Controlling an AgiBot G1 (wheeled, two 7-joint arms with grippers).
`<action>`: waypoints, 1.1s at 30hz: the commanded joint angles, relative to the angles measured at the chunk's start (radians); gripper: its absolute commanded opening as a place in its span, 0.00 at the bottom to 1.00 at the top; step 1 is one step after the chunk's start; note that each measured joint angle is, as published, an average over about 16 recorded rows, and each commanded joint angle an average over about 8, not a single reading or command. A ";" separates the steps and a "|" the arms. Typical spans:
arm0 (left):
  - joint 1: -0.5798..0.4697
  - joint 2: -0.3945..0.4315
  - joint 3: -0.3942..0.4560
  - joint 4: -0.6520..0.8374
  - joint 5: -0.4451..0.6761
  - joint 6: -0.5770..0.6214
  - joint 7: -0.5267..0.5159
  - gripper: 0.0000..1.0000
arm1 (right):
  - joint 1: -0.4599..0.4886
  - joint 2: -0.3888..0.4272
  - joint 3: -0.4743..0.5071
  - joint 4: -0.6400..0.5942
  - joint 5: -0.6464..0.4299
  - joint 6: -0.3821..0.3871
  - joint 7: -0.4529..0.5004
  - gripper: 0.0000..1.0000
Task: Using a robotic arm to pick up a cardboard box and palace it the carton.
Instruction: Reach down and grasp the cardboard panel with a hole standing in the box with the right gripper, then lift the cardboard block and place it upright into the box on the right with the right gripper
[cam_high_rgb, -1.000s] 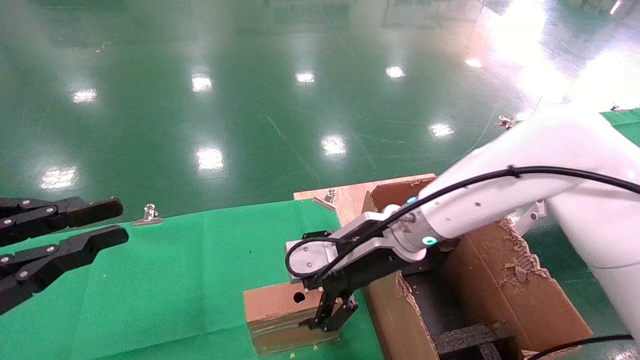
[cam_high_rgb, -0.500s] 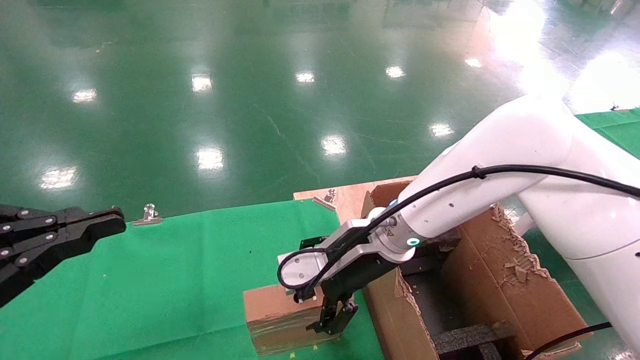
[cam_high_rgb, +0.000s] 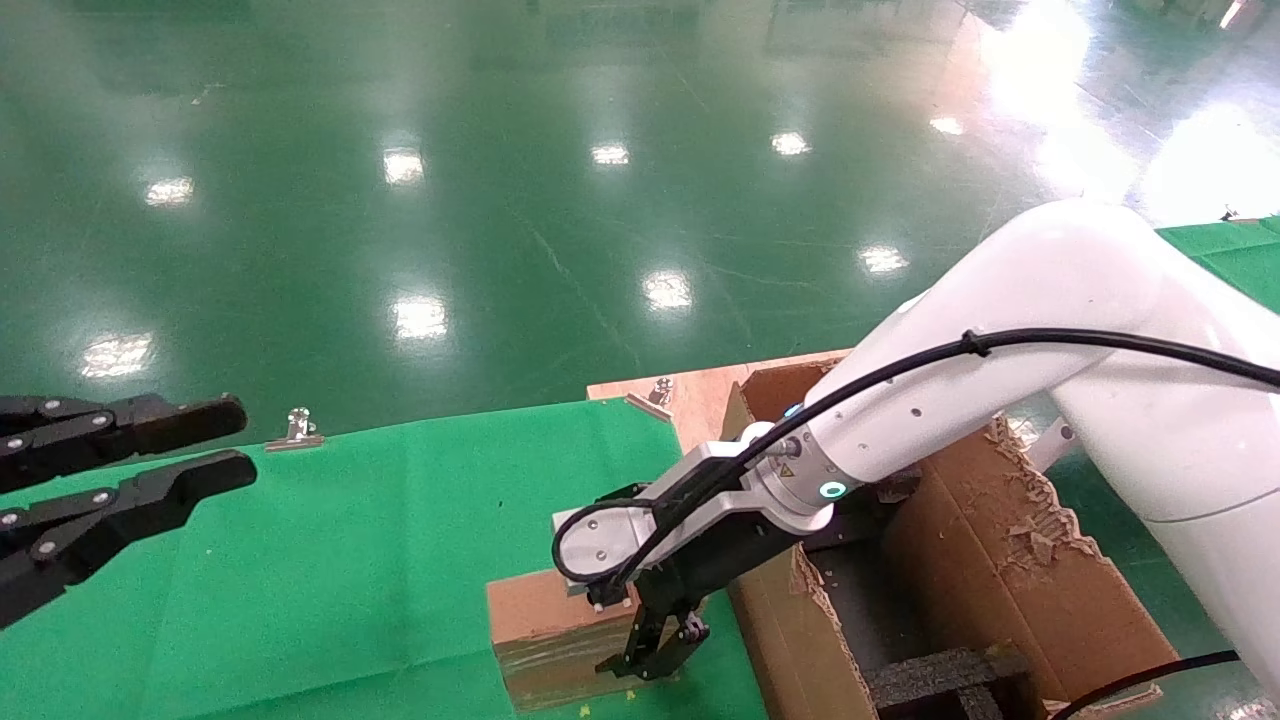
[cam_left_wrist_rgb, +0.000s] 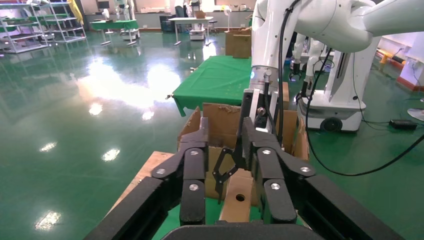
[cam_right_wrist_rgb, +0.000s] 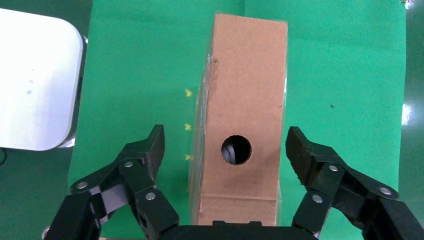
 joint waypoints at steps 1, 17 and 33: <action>0.000 0.000 0.000 0.000 0.000 0.000 0.000 1.00 | -0.001 0.000 0.000 0.000 -0.001 0.000 0.000 0.00; 0.000 0.000 0.000 0.000 0.000 0.000 0.000 1.00 | -0.002 -0.001 0.001 0.001 -0.010 -0.001 0.000 0.00; 0.000 0.000 0.000 0.000 0.000 0.000 0.000 1.00 | 0.135 0.023 0.011 -0.064 0.082 -0.033 -0.046 0.00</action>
